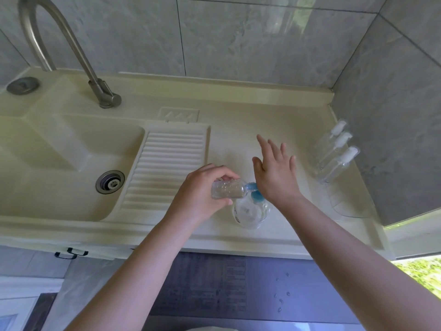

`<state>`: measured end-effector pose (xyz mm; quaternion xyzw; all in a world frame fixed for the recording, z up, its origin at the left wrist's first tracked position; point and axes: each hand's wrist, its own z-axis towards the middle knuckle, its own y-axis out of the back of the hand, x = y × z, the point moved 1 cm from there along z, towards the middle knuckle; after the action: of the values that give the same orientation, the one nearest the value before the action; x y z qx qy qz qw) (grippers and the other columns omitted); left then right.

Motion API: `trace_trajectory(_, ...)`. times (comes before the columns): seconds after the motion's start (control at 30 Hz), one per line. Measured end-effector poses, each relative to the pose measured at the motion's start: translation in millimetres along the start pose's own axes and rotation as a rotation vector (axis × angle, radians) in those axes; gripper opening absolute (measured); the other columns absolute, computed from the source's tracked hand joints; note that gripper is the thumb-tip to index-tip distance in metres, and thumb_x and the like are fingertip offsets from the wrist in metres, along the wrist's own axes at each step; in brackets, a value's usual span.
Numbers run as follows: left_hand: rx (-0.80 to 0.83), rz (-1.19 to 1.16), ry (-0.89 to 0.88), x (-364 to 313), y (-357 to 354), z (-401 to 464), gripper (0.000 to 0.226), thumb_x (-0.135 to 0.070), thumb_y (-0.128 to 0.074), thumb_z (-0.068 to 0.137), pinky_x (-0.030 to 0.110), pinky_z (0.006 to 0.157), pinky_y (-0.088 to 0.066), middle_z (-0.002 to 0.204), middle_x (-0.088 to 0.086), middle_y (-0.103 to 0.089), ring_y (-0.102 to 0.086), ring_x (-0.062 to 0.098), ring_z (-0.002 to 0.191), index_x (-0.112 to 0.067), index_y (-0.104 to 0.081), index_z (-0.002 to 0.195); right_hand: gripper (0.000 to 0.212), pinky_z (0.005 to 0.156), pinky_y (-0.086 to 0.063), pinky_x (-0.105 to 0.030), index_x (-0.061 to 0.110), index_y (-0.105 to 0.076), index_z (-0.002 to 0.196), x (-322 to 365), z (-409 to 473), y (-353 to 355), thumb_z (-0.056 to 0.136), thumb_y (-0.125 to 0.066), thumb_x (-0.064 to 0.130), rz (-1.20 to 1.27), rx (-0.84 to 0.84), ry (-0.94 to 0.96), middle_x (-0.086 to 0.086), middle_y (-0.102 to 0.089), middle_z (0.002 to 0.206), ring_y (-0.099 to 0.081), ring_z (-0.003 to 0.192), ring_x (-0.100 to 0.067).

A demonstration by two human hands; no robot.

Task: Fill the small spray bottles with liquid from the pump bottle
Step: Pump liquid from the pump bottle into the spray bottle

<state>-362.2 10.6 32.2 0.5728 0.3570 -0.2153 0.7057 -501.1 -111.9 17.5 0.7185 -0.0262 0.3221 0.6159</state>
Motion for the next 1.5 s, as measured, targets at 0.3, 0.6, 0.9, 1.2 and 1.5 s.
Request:
trace_trajectory(0.3,-0.005,-0.008,-0.004,2,-1,1,0.051,-0.008,-0.089,0.062,0.008,0.084,-0.043,0.097,-0.016,-0.064,-0.058,-0.004,0.091,-0.033,-0.071,0.104,0.056,0.121,0.002,-0.053,0.031,-0.013,0.159,-1,1,1,0.106,-0.032,0.027,-0.001,-0.031,0.004,-0.007,-0.014,0.165,0.003,0.153,-0.032)
trace_trajectory(0.6,-0.001,0.001,0.002,2,-1,1,0.051,-0.009,-0.088,0.063,0.014,0.085,-0.045,0.099,-0.015,-0.065,-0.058,-0.003,0.090,-0.032,-0.071,0.104,0.056,0.121,0.001,-0.053,0.030,-0.012,0.159,0,-1,-1,0.106,-0.031,0.026,-0.009,-0.024,-0.009,-0.006,-0.016,0.165,0.002,0.153,-0.032)
trace_trajectory(0.9,-0.006,-0.007,0.004,3,-1,1,0.051,-0.009,-0.088,0.062,0.016,0.084,-0.047,0.096,-0.016,-0.064,-0.060,-0.001,0.090,-0.035,-0.070,0.102,0.055,0.122,0.002,-0.052,0.028,-0.014,0.159,0,1,-1,0.106,-0.032,0.028,-0.040,-0.074,0.026,-0.005,-0.018,0.165,0.003,0.153,-0.032)
trace_trajectory(1.2,-0.005,-0.017,0.008,1,-1,1,0.050,-0.007,-0.088,0.062,0.015,0.086,-0.047,0.097,-0.015,-0.065,-0.060,-0.002,0.091,-0.033,-0.071,0.101,0.056,0.122,0.001,-0.052,0.029,-0.015,0.158,-2,-1,-1,0.106,-0.033,0.028,-0.047,-0.079,0.011,-0.005,-0.019,0.164,0.001,0.153,-0.033)
trace_trajectory(1.5,-0.005,-0.012,0.020,1,0,1,0.049,-0.010,-0.089,0.063,0.011,0.083,-0.045,0.098,-0.017,-0.064,-0.059,-0.004,0.091,-0.035,-0.070,0.101,0.055,0.122,0.002,-0.051,0.032,-0.015,0.158,-1,0,-1,0.106,-0.033,0.031,-0.005,-0.051,0.024,-0.002,-0.019,0.165,0.001,0.153,-0.030)
